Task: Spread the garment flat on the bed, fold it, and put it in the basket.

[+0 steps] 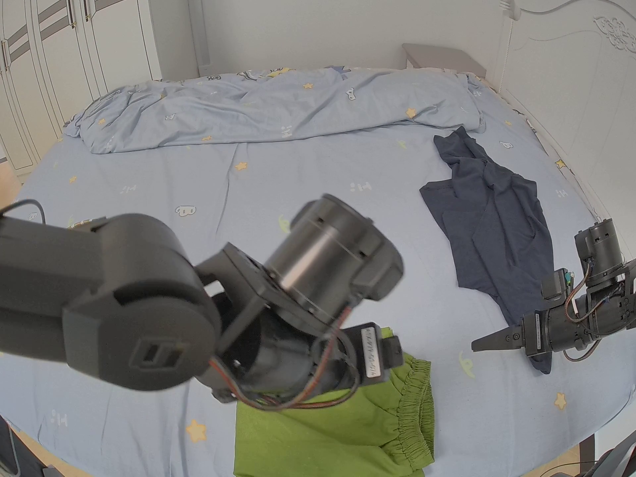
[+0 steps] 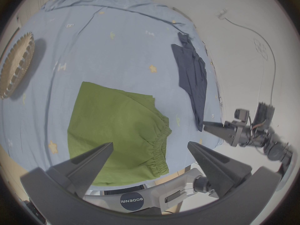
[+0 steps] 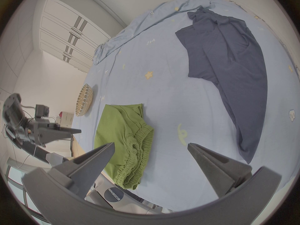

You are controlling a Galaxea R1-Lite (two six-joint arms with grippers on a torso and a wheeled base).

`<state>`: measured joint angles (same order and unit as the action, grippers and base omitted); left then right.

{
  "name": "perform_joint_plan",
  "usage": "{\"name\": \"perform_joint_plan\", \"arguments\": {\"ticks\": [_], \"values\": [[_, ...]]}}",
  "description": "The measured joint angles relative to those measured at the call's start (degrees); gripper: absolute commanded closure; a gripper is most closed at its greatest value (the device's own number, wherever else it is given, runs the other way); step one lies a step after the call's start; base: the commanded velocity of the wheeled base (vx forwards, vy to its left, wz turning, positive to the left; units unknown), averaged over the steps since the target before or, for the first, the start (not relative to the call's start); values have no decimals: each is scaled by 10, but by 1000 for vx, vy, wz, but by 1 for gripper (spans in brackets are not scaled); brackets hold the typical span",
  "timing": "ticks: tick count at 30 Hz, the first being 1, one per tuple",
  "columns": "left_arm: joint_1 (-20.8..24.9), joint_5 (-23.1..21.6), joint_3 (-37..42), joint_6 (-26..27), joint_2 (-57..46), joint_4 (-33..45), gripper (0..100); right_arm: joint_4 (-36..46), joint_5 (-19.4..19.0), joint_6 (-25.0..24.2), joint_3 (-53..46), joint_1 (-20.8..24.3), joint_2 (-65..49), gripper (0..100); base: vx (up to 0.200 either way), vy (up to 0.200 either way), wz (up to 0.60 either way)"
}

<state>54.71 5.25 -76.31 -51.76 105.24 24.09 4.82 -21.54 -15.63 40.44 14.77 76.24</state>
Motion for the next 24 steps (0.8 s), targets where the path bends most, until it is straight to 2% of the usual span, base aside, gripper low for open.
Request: {"name": "perform_joint_plan", "arguments": {"ticks": [2, 6, 11, 14, 16, 21, 24], "values": [[-26, -32, 9, -2, -10, 0, 0, 0, -1, 0, 0, 1, 0, 0, 0, 0, 0], [-99, -142, 43, 6, -41, -7, 0, 0, -2, -1, 1, 3, -2, 0, 0, 0, 0], [-187, -229, 138, 77, -80, -45, 0, 1, -2, -3, 6, 9, -13, 0, 0, 0, 0], [-237, -273, 216, 133, -95, -97, 0, 4, -2, -4, 12, 14, -22, 0, 0, 0, 0], [-270, -305, 273, 168, -101, -158, 0, 8, -2, -5, 19, 18, -28, 0, 0, 0, 0], [-334, -362, 390, 227, -85, -335, 0, 17, -2, -8, 43, 23, -41, 0, 0, 0, 0], [-364, -387, 437, 250, -60, -390, 0, 21, -2, -8, 54, 25, -47, 0, 0, 0, 0]]}}
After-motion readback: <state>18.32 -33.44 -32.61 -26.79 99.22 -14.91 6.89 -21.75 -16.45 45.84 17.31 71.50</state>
